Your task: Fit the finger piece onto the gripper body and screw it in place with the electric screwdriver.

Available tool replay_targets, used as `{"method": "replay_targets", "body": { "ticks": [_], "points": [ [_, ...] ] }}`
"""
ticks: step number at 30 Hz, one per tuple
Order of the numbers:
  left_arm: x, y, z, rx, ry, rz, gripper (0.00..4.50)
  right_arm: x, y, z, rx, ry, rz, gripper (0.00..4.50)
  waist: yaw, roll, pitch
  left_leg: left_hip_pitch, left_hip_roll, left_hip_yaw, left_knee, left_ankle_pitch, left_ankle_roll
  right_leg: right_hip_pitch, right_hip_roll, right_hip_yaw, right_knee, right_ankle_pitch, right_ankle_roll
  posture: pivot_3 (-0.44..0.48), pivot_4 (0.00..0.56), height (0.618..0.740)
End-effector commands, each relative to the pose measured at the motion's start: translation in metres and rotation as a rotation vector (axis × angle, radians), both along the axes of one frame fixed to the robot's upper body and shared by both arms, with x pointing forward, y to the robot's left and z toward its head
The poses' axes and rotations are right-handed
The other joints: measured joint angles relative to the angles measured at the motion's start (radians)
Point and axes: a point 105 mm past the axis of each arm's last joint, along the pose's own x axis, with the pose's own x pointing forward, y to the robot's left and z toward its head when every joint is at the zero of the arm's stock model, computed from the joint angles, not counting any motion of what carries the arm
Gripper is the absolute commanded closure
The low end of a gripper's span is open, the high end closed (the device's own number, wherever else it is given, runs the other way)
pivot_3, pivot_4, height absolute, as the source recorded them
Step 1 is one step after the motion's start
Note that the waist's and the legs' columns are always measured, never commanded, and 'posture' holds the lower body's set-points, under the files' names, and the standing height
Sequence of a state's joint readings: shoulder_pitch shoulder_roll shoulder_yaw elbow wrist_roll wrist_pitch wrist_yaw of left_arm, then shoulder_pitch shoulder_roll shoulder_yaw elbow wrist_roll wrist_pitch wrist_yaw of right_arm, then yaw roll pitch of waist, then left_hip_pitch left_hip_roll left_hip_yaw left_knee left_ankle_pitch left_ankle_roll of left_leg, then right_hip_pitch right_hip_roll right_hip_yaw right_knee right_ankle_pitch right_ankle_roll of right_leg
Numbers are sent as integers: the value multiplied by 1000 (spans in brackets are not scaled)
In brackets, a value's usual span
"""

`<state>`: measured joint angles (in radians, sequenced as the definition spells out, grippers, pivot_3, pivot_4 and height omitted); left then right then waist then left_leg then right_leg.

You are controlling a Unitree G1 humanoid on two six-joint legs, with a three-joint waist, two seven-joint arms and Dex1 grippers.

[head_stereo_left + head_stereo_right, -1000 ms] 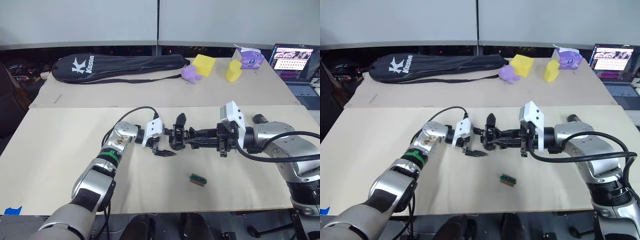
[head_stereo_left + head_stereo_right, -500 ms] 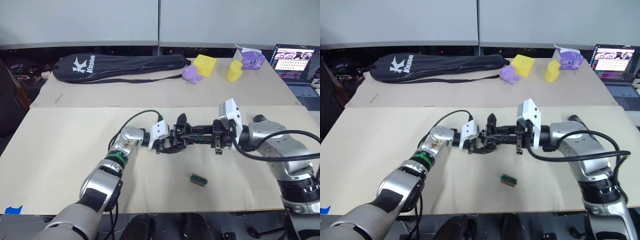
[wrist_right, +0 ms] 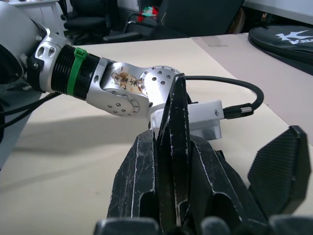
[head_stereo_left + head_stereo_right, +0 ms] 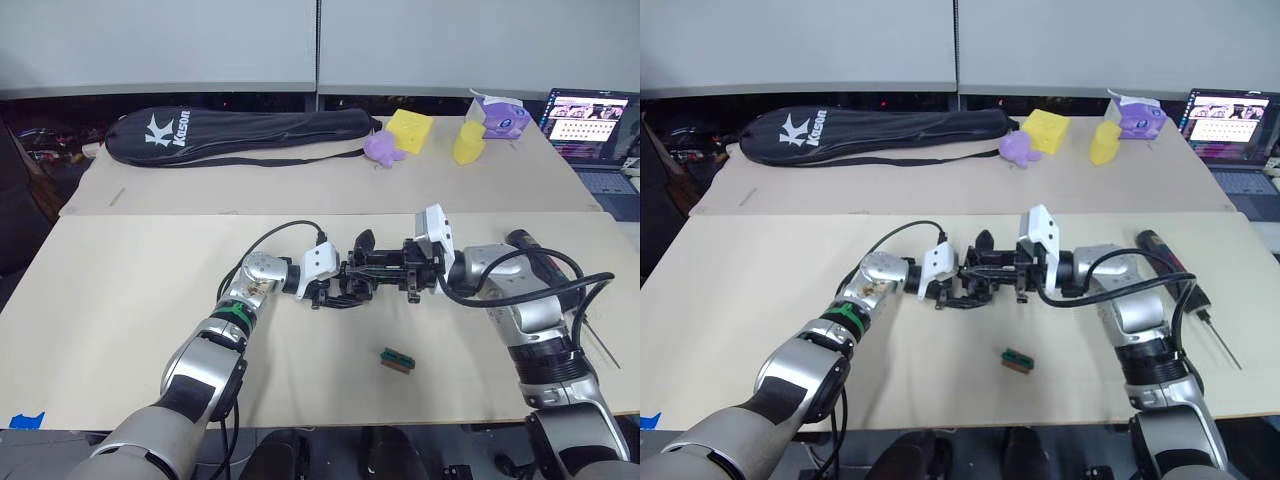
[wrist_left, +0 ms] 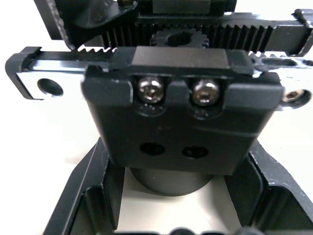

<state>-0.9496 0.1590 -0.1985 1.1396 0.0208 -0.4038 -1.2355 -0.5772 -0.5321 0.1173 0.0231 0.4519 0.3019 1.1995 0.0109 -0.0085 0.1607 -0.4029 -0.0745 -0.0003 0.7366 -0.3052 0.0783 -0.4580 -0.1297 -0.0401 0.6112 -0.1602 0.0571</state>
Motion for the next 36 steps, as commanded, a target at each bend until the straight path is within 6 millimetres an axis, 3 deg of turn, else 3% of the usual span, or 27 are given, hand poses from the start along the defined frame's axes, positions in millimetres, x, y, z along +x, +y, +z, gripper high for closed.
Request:
{"method": "replay_targets", "body": {
  "ticks": [1,19,31,36],
  "points": [
    [-2,-5,3,6,-24,-31,2189,-1,2,5,15,-31,12,4100,0,0,0,0,0,0,0,0,0,0,0,0,0,0,0,0,150,723],
    [-3,-5,3,5,-35,-35,2189,3,4,-20,-28,19,0,4100,-1,0,0,1,0,0,0,0,0,1,0,0,0,0,0,0,150,723],
    [-3,-3,2,4,-35,-30,2189,7,-13,-46,-6,71,-82,4100,-1,-1,-3,3,0,0,-1,0,0,2,0,0,0,0,0,0,150,723],
    [-3,-2,3,3,-38,-29,2189,1,-11,-56,-2,127,-30,4100,-1,0,-5,4,0,0,-1,0,0,2,0,1,0,0,0,0,150,723]
  ]
}}
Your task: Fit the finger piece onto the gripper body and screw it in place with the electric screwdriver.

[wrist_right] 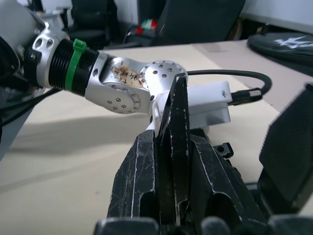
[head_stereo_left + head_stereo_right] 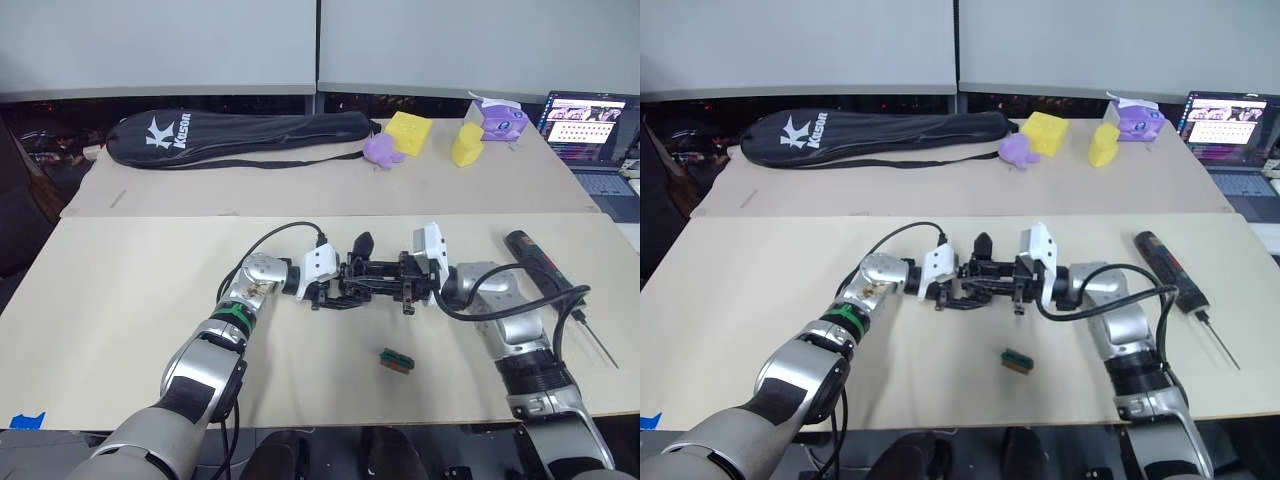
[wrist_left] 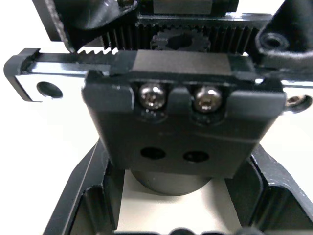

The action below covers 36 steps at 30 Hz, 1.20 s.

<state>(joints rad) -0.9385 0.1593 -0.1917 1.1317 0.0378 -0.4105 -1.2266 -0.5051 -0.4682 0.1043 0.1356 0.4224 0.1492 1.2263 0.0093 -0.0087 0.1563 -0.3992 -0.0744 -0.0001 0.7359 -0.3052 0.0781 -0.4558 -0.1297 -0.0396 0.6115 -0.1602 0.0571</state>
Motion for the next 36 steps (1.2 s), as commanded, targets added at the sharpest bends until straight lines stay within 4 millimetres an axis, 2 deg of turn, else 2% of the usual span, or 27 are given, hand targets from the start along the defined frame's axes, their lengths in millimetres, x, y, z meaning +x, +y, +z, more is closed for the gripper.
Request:
{"method": "replay_targets", "body": {
  "ticks": [1,6,11,19,23,29,33,36],
  "points": [
    [-2,-3,6,-2,-32,-34,2189,-2,-5,-31,-71,136,26,4100,0,0,0,0,0,0,0,0,0,0,0,0,0,0,0,0,150,723],
    [-1,-1,8,1,-37,-30,2189,-1,-2,-44,-147,185,107,4100,-3,0,-2,0,0,0,0,0,0,0,0,0,0,0,0,0,150,723],
    [-1,0,7,3,-40,-28,2189,8,1,-47,-184,225,82,4100,-8,1,-3,1,0,0,0,0,0,0,0,0,0,0,0,0,150,723],
    [-2,-1,6,0,-36,-28,2189,18,-10,-57,-219,200,-42,4100,-13,1,-10,3,1,0,-2,0,-1,0,0,1,0,0,0,0,150,723],
    [-1,-2,6,-9,-36,-21,2189,12,-17,-52,-195,152,-44,4100,-12,0,-12,4,1,0,-2,0,-1,1,0,1,0,0,0,0,150,723],
    [-2,-3,7,-13,-36,-26,2189,-7,-14,-67,-284,245,97,4100,-5,0,-12,4,1,0,-2,0,-1,1,0,1,-1,0,0,0,150,723],
    [-2,-3,7,-12,-37,-23,2189,2,-7,-70,-292,296,66,4100,-4,0,-12,4,1,0,-3,0,-1,1,0,1,-1,0,0,0,150,723],
    [-1,-3,7,-13,-38,-21,2189,8,-9,-75,-302,298,19,4100,-6,0,-12,4,1,0,-3,0,-1,1,0,1,-1,0,0,0,150,723]
  ]
}}
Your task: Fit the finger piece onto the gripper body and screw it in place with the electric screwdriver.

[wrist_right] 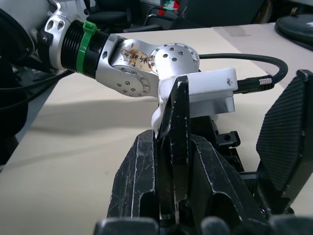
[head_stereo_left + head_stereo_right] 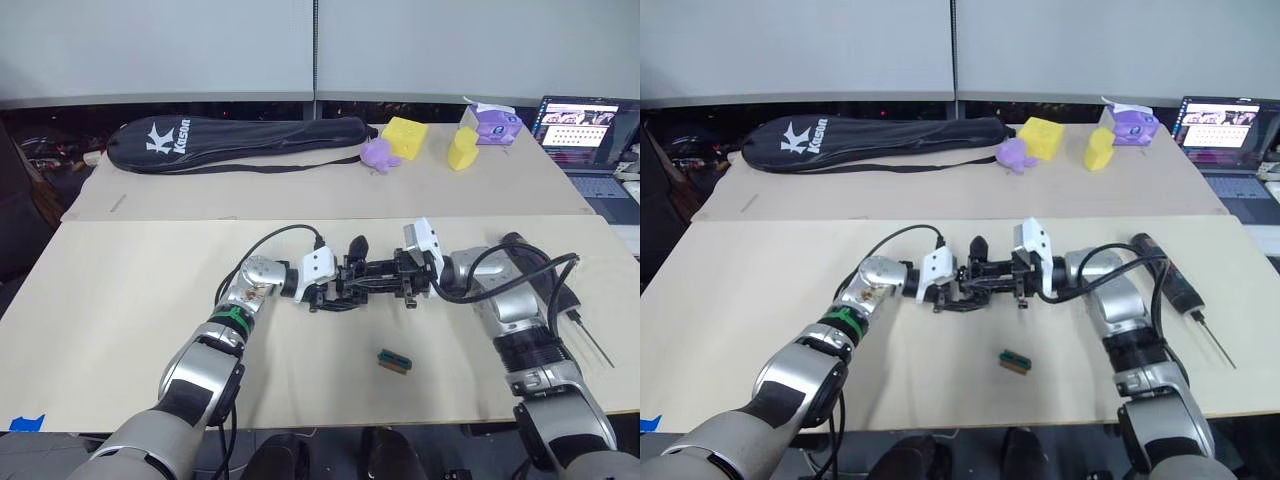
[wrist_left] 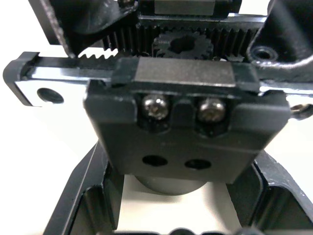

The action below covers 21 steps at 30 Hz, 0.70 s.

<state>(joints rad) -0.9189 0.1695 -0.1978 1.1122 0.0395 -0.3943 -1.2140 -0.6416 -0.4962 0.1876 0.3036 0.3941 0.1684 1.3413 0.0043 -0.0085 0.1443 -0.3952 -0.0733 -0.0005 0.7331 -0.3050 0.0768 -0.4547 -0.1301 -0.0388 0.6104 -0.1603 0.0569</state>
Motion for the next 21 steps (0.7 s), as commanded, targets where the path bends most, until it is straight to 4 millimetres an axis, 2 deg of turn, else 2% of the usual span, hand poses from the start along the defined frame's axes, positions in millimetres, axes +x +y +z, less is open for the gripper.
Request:
{"method": "replay_targets", "body": {
  "ticks": [1,5,13,21],
  "points": [
    [-1,-6,12,-22,-47,-40,2189,-3,-15,-70,-206,209,-94,4100,-1,0,-1,0,0,0,0,0,0,0,0,0,0,0,0,0,150,723],
    [-2,-5,10,-20,-46,-37,2189,-6,-20,-74,-207,222,-99,4100,-3,-1,-6,2,0,0,-1,0,0,0,0,0,0,0,0,0,150,723],
    [-2,-8,11,-25,-46,-41,2189,-9,-18,-72,-180,202,-104,4100,-4,-2,-15,2,0,0,-3,0,-1,0,0,0,0,0,0,0,150,723],
    [-2,-9,12,-25,-47,-44,2189,-15,-18,-79,-232,189,-89,4100,-4,-2,-16,2,0,0,-3,0,-1,0,0,0,0,0,0,0,150,723]
  ]
}}
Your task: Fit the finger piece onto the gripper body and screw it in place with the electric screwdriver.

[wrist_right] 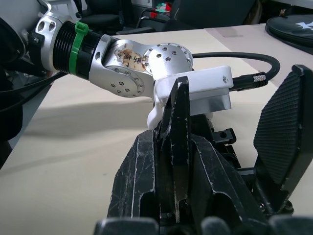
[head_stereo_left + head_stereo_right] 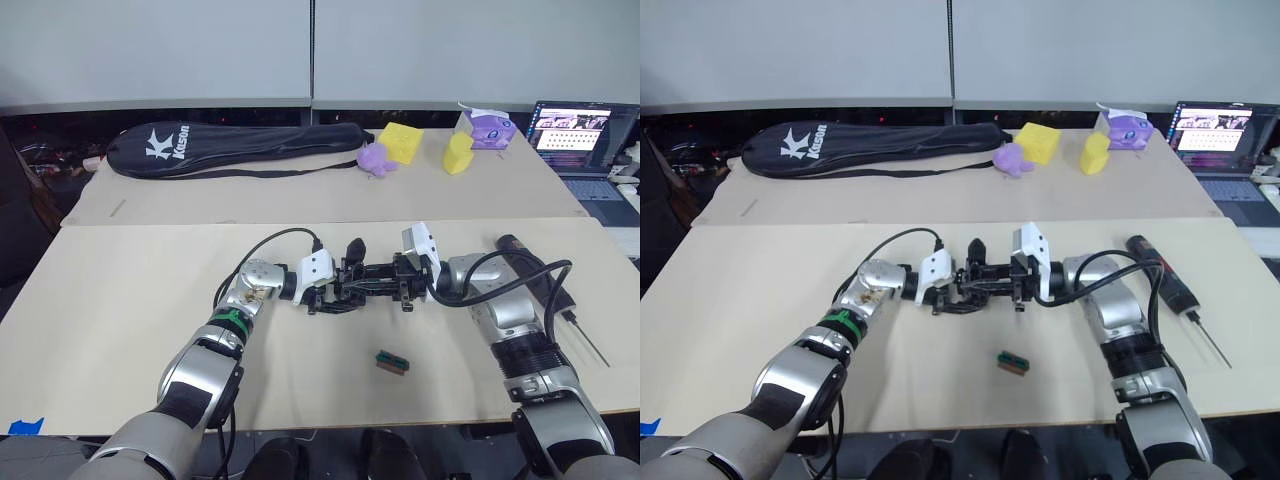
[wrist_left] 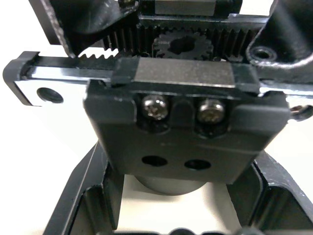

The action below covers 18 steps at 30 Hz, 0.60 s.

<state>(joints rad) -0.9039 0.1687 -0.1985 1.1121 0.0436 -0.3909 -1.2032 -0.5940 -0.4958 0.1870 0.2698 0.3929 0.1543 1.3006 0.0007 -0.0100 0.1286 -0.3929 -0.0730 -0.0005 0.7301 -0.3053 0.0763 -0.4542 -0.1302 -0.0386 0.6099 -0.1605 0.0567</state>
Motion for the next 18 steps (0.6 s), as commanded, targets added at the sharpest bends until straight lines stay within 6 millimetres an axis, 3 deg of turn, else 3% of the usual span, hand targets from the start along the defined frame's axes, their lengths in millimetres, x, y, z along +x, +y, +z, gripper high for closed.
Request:
{"method": "replay_targets", "body": {
  "ticks": [1,11,16,17,18],
  "points": [
    [-1,-10,18,-27,-60,-57,2189,-12,-18,-73,-249,187,-53,4100,0,0,-1,0,0,0,0,0,0,0,0,0,0,0,0,0,150,723],
    [-1,-11,16,-29,-58,-56,2189,-6,-20,-68,-267,156,-59,4100,0,0,-2,2,0,0,-1,0,0,2,0,0,-1,0,0,0,150,723],
    [-2,-12,15,-29,-56,-57,2189,-1,-4,-14,-78,3,-40,4100,1,0,-1,2,0,0,-1,0,0,2,0,0,-1,0,0,0,150,723],
    [-2,-12,15,-28,-55,-56,2189,-3,-5,-4,-74,-7,-23,3015,1,0,-1,1,0,0,-1,0,0,1,0,0,-1,0,0,0,150,723],
    [-2,-12,15,-27,-55,-56,2189,-6,-6,3,-72,-13,-9,2763,6,0,-1,1,0,0,0,0,0,1,0,0,0,0,0,0,150,723]
  ]
}}
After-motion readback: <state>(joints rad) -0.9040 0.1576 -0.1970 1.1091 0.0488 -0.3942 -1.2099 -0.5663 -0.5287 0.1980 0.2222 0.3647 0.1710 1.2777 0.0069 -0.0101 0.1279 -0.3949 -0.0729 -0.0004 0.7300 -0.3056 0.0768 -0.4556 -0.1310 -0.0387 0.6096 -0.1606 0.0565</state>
